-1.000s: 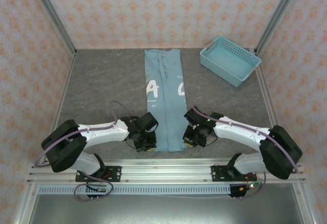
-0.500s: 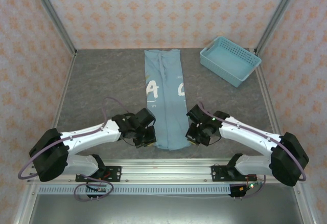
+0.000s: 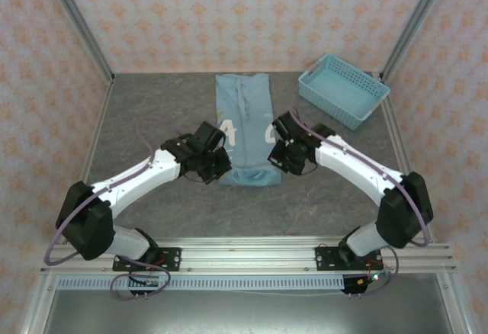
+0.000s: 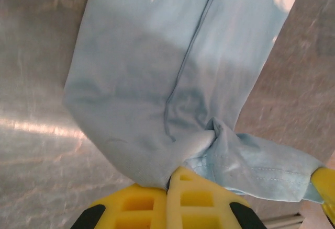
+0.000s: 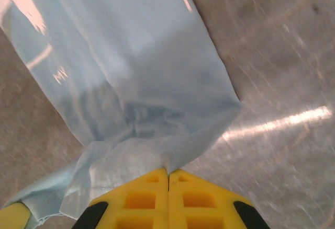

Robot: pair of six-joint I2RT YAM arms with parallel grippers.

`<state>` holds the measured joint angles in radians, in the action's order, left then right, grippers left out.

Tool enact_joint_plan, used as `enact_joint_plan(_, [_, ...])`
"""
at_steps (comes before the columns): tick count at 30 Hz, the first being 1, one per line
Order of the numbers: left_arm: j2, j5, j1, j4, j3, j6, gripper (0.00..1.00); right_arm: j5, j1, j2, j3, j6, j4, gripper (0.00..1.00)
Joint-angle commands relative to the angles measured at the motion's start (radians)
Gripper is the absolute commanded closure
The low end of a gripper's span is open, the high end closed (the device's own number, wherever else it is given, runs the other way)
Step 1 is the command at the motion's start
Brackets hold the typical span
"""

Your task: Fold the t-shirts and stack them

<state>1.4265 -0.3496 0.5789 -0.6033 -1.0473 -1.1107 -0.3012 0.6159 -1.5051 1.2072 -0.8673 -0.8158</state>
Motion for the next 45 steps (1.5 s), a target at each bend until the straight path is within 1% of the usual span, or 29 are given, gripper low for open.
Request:
enact_joint_plan(1, [0.057,0.037,-0.064,-0.029,-0.076,0.068,1.0,0.045,-0.038,-0.092,0.086,0.085,-0.028,1.0])
enact_joint_plan(6, [0.184,0.015,-0.142,-0.024,-0.186,0.12,1.0,0.055,-0.095,-0.24,0.239,0.121,-0.029,1.0])
enact_joint_plan(15, [0.375,0.009,-0.231,-0.033,-0.359,0.189,1.0,0.054,-0.159,-0.435,0.43,0.136,-0.031,1.0])
enact_joint_plan(22, [0.477,-0.012,-0.268,-0.02,-0.458,0.217,1.0,0.05,-0.18,-0.552,0.551,0.136,-0.042,1.0])
enact_joint_plan(29, [0.629,-0.038,-0.282,-0.046,-0.585,0.256,1.0,0.068,-0.187,-0.661,0.672,0.129,-0.089,1.0])
enact_joint_plan(33, [0.702,-0.035,-0.299,-0.071,-0.66,0.277,1.0,0.126,-0.193,-0.711,0.741,0.106,-0.153,1.0])
enact_joint_plan(36, [0.744,-0.04,-0.311,-0.086,-0.715,0.285,1.0,0.162,-0.197,-0.725,0.763,0.088,-0.165,1.0])
enact_joint_plan(40, [0.784,-0.049,-0.319,-0.109,-0.773,0.291,1.0,0.17,-0.199,-0.748,0.8,0.078,-0.183,1.0])
enact_joint_plan(45, [0.797,-0.06,-0.321,-0.115,-0.792,0.296,1.0,0.179,-0.199,-0.742,0.805,0.068,-0.171,1.0])
